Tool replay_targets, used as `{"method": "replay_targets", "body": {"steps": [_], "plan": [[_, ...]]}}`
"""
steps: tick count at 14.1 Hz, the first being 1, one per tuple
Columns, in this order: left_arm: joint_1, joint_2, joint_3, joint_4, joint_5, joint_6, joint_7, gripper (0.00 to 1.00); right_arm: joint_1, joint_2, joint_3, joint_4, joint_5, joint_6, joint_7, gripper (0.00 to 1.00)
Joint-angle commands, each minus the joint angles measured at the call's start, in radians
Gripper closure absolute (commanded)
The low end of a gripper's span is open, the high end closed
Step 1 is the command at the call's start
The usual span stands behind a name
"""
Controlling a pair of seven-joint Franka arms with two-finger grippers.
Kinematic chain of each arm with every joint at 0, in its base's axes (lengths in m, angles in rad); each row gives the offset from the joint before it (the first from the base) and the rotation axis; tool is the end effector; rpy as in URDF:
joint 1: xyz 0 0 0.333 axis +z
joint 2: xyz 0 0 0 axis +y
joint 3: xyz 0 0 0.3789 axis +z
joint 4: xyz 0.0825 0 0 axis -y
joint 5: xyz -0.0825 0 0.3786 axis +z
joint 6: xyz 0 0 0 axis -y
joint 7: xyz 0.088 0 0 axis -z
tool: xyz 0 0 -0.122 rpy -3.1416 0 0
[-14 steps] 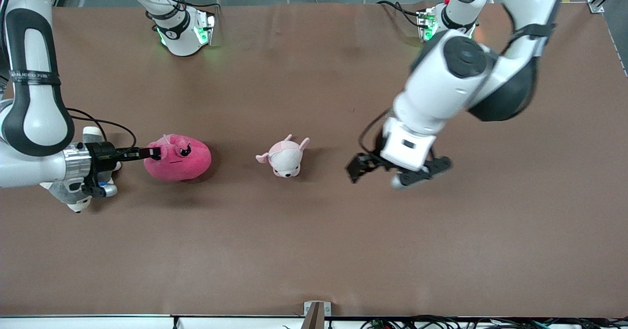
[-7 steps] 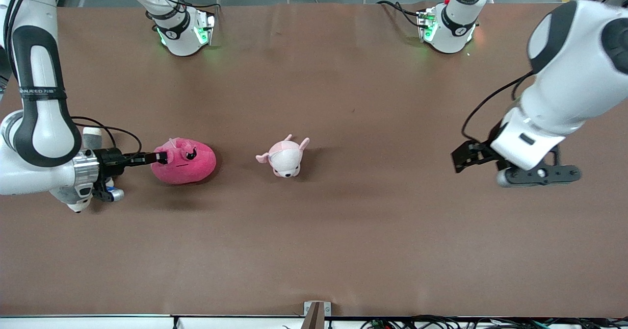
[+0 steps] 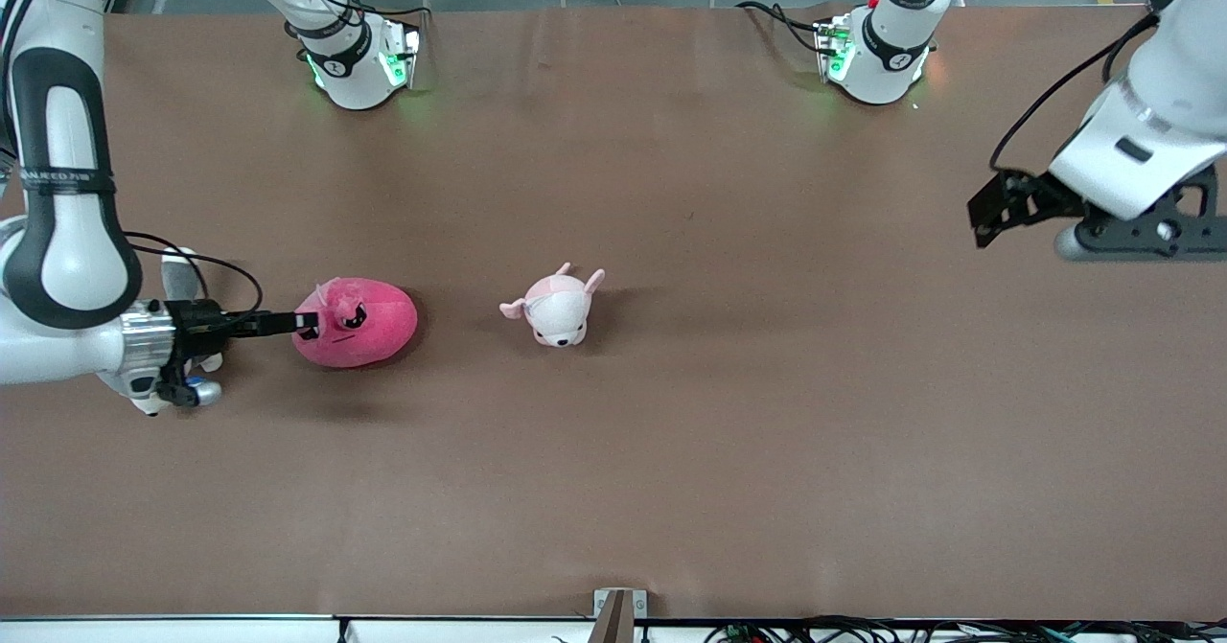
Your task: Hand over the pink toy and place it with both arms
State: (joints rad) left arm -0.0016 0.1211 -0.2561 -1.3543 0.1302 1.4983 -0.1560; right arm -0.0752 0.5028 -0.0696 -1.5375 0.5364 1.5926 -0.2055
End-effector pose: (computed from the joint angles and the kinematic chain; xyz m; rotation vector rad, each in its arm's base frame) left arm 0.5739 -0.1213 0.7001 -3.0462 0.1346 -0.0707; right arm 0.6664 -0.0273 0.3931 -2.5450 0.0945 0.4528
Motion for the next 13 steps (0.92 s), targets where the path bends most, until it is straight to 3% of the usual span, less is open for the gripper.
{"method": "replay_targets", "body": {"steps": [1,6,13], "plan": [[-0.009,-0.131,0.059,-0.152,-0.052,0.000,0.050,0.00,-0.009,-0.082,0.007,0.031,-0.125,-0.014,0.003,0.00],[-0.008,-0.277,0.084,-0.319,-0.158,0.011,0.058,0.00,-0.011,-0.214,0.007,0.036,-0.332,-0.016,0.070,0.00],[-0.015,-0.317,0.129,-0.329,-0.158,0.005,0.069,0.00,-0.003,-0.415,0.011,0.036,-0.453,-0.042,0.173,0.00]]}}
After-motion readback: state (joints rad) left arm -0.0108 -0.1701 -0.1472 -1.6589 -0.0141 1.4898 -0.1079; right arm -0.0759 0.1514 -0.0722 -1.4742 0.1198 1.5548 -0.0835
